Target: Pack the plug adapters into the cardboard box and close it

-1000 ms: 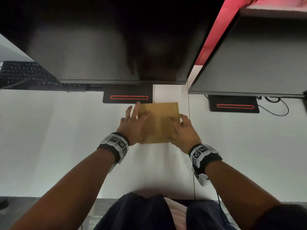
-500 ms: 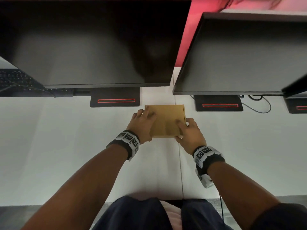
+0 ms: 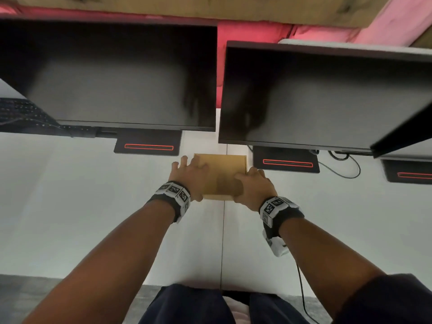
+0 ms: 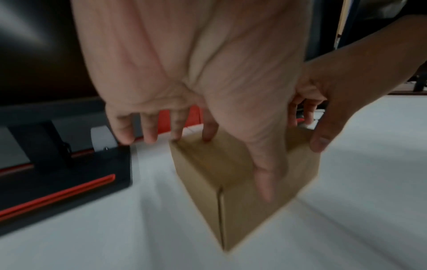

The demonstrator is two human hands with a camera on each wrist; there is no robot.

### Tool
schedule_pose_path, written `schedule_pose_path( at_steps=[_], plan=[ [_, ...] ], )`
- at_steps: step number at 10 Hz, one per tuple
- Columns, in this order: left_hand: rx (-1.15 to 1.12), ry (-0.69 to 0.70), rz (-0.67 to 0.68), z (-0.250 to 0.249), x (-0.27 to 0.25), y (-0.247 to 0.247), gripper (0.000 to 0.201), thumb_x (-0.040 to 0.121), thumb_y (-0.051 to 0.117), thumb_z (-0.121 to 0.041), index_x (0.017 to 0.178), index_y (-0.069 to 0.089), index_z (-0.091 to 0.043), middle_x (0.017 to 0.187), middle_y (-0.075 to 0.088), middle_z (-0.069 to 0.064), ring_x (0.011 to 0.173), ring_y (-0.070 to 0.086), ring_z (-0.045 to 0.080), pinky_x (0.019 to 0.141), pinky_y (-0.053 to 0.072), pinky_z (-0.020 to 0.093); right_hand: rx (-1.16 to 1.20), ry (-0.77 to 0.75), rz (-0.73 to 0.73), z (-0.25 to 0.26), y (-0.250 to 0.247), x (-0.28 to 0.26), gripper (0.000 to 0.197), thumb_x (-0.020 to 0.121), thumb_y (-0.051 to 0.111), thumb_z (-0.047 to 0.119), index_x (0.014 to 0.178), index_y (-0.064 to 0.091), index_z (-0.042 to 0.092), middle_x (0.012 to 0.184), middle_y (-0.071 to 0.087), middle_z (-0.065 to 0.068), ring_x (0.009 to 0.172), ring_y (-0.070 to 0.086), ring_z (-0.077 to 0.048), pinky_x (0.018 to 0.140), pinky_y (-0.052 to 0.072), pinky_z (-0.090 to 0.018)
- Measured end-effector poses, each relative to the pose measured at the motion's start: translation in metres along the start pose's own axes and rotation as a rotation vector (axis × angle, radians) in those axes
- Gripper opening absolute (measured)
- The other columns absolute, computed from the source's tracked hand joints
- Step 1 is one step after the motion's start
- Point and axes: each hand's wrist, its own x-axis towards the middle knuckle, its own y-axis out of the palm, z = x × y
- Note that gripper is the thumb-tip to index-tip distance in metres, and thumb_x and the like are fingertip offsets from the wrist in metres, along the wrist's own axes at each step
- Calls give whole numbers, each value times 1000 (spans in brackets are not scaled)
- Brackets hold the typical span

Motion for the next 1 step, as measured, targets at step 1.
schedule_pose_path(
  at_steps=[1],
  plan=[
    [20, -47, 50, -8, -1, -16, 91, 72, 82, -53, 151, 41, -35, 160, 36, 11, 144, 37, 43, 112, 40, 58, -25, -18, 64, -1, -15, 4, 60, 76, 71, 58, 129, 57, 33, 120, 48, -9, 120, 43, -34, 94, 51, -49]
  ],
)
